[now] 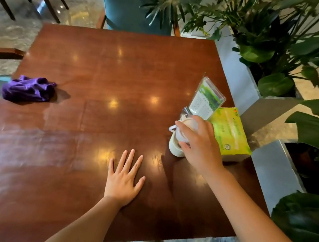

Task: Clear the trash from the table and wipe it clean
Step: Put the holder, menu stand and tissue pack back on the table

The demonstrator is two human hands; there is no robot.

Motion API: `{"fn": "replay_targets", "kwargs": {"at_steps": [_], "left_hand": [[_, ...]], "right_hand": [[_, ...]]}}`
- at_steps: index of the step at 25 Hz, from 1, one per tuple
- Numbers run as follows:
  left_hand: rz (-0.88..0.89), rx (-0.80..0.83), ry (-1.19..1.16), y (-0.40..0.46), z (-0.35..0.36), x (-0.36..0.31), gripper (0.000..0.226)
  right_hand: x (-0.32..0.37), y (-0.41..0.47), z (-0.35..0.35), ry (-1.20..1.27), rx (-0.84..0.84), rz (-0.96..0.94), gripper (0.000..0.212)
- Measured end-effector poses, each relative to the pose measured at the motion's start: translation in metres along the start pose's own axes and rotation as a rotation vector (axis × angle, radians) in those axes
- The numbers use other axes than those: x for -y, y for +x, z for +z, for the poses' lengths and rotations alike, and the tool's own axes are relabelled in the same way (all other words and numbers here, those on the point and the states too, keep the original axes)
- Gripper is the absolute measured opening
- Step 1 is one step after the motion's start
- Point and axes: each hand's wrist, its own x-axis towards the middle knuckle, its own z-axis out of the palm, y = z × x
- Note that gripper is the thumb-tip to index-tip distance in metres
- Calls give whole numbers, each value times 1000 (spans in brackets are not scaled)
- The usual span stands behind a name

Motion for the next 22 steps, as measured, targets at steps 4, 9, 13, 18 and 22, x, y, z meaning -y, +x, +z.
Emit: {"fn": "replay_targets", "kwargs": {"at_steps": [4, 9, 13, 18, 22], "left_hand": [[-1, 16, -40, 1, -2, 0, 66], [9, 1, -56, 0, -2, -1, 66], [-2, -4, -65, 2, -4, 0, 66], [-1, 9, -90, 3, -3, 0, 67], [-2, 23, -108, 3, -4, 0, 68]], "right_hand": [[30, 24, 19, 59, 29, -171, 60], [68, 80, 50, 101, 93, -354, 48], [97, 127, 84, 131, 131, -448, 47], [133, 177, 114, 178, 152, -506, 37], [152, 202, 123, 194, 129, -541, 38]]}}
